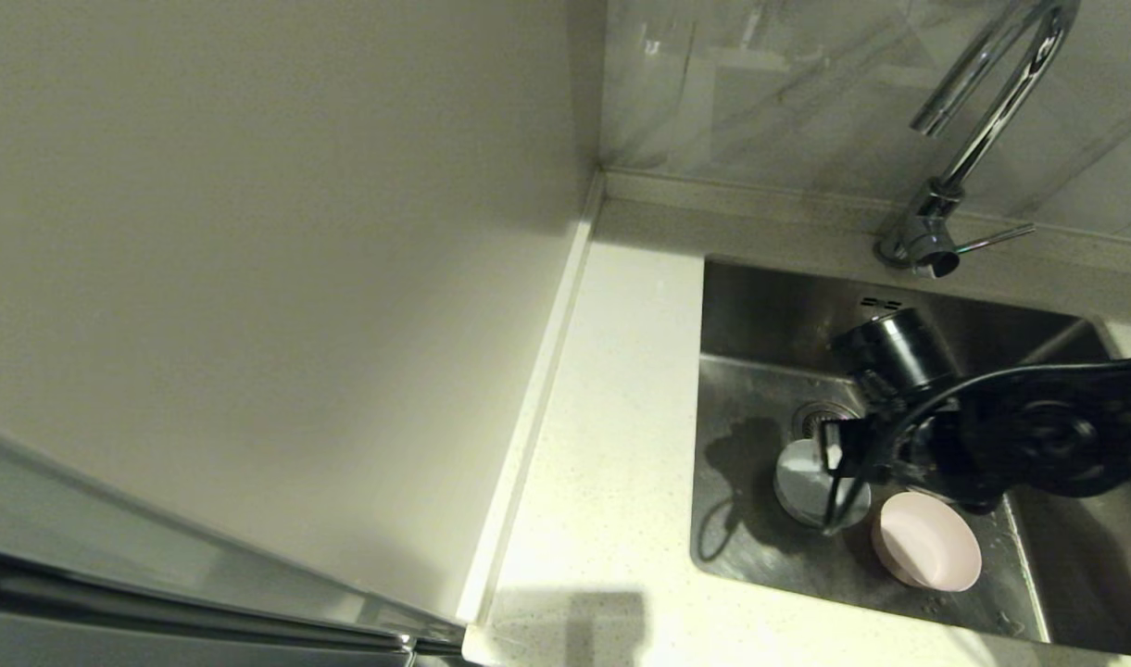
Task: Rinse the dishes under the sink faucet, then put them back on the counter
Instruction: Put a bowl into the sink
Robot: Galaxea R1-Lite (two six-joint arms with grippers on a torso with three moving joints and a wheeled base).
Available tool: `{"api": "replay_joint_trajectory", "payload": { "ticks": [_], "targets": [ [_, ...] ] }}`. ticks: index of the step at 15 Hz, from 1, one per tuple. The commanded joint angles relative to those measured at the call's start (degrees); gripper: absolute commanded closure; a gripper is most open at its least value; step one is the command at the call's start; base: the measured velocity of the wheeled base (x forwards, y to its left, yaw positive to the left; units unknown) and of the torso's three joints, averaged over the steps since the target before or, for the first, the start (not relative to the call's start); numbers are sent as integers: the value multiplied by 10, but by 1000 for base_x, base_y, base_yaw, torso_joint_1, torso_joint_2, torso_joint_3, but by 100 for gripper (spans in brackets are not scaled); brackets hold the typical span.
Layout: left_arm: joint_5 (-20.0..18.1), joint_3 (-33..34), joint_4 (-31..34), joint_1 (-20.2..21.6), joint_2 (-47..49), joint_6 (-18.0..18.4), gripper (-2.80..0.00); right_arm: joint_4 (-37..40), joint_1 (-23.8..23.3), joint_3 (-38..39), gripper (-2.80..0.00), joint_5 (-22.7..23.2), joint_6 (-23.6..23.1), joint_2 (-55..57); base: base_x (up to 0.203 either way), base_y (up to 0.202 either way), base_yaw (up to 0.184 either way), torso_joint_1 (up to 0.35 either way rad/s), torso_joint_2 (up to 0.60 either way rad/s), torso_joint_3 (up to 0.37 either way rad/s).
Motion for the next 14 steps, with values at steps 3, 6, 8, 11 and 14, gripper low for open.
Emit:
{"api": "replay_joint_trajectory", "payload": {
  "ticks": [3, 6, 8, 11, 14],
  "targets": [
    [0, 0, 0, 0, -2, 0, 0, 155, -35, 34, -280, -17, 2, -331, 0, 0, 0, 0, 0, 0],
    [0, 0, 0, 0, -2, -1, 0, 285, -57, 37, -280, -28, 2, -456, 0, 0, 0, 0, 0, 0],
    [0, 0, 0, 0, -2, -1, 0, 356, -73, 33, -280, -38, 4, -521, 0, 0, 0, 0, 0, 0],
    [0, 0, 0, -1, -2, -1, 0, 452, -89, 9, 0, -41, 5, -592, 0, 0, 0, 0, 0, 0],
    [0, 0, 0, -1, -2, -1, 0, 541, -94, -80, 0, -7, 19, -598, 0, 0, 0, 0, 0, 0]
  ]
}}
